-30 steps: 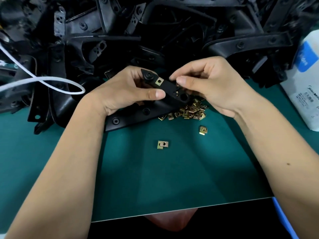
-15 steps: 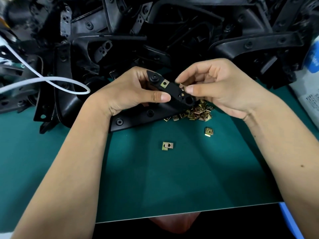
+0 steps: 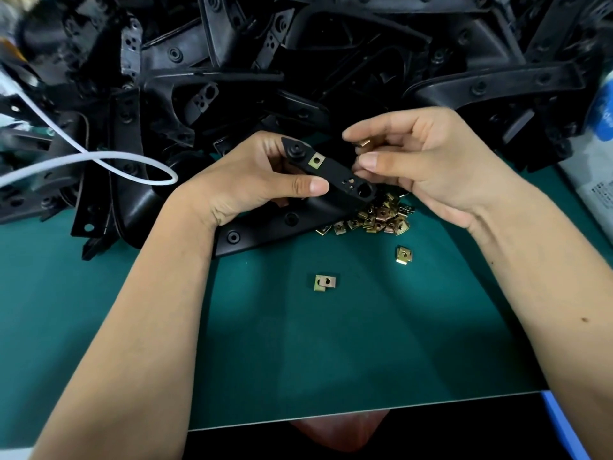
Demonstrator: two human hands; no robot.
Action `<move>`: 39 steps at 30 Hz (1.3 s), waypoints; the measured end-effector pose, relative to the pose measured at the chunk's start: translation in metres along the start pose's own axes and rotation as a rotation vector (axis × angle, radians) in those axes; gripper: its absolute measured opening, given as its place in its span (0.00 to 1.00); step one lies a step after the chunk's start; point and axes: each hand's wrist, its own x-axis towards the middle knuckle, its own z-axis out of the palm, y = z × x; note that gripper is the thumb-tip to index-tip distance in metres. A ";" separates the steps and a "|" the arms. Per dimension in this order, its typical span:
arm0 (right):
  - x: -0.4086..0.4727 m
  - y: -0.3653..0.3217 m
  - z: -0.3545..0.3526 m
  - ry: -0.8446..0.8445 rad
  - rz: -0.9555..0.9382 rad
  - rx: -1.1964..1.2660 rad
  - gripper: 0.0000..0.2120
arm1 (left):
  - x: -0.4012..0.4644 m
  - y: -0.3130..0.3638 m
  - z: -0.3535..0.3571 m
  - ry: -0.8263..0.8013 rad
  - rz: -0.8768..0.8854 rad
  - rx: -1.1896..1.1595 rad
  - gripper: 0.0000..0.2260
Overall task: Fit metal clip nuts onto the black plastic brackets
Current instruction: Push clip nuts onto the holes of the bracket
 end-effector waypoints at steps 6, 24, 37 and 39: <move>0.000 -0.003 0.003 0.075 -0.012 -0.036 0.06 | 0.001 -0.002 -0.001 -0.009 -0.006 0.002 0.07; 0.002 -0.002 0.003 0.047 0.285 0.001 0.06 | 0.006 -0.008 0.006 0.073 0.176 -0.020 0.08; 0.001 -0.007 -0.001 -0.094 0.167 -0.158 0.09 | 0.008 -0.010 0.007 0.066 0.204 0.048 0.07; 0.001 -0.008 0.000 -0.106 0.126 -0.204 0.09 | 0.008 -0.009 0.006 0.060 0.211 0.050 0.07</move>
